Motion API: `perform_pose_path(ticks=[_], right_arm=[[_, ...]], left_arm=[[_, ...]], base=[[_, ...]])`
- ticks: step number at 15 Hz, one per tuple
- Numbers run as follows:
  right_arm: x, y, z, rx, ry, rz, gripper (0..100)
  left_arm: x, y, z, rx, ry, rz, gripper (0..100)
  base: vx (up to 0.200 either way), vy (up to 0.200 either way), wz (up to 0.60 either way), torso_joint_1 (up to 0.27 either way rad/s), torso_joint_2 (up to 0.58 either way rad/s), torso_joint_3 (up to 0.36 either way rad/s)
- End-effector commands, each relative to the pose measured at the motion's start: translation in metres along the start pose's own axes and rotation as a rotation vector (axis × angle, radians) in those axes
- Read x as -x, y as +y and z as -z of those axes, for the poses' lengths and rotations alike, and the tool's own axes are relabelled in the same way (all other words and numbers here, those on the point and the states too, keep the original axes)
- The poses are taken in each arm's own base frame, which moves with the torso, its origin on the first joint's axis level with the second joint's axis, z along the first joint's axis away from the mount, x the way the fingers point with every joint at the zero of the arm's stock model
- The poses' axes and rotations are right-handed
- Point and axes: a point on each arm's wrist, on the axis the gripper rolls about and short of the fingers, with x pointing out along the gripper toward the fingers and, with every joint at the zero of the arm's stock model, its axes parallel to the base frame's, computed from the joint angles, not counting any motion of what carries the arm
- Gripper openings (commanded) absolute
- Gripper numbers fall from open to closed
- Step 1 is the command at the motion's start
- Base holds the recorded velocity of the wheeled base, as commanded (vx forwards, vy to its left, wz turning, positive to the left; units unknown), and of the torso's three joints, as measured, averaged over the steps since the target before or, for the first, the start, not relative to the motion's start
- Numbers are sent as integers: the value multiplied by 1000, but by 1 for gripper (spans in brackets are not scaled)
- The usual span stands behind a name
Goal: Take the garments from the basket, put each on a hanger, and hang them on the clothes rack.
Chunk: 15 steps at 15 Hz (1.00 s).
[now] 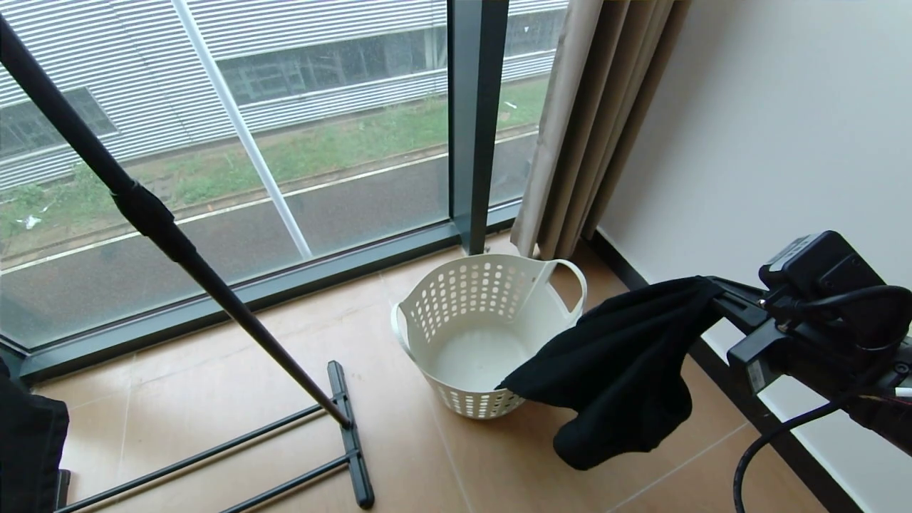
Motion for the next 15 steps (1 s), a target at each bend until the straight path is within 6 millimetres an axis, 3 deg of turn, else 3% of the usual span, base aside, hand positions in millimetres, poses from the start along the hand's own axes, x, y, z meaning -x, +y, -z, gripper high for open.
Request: perform_pose_path(ticks=[1, 6, 15], right_arm=[[0, 1, 1, 1, 3, -2, 0], [1, 0, 0, 0, -2, 1, 0], [1, -1, 0, -3, -3, 6, 0]], left_arm=[[0, 0, 0, 1, 1, 0, 100], [0, 0, 0, -1, 1, 0, 100], [0, 0, 0, -1, 1, 0, 100]], base=[[0, 0, 0, 110, -447, -149], [0, 0, 0, 133, -475, -201], [0, 0, 0, 181, -505, -321]])
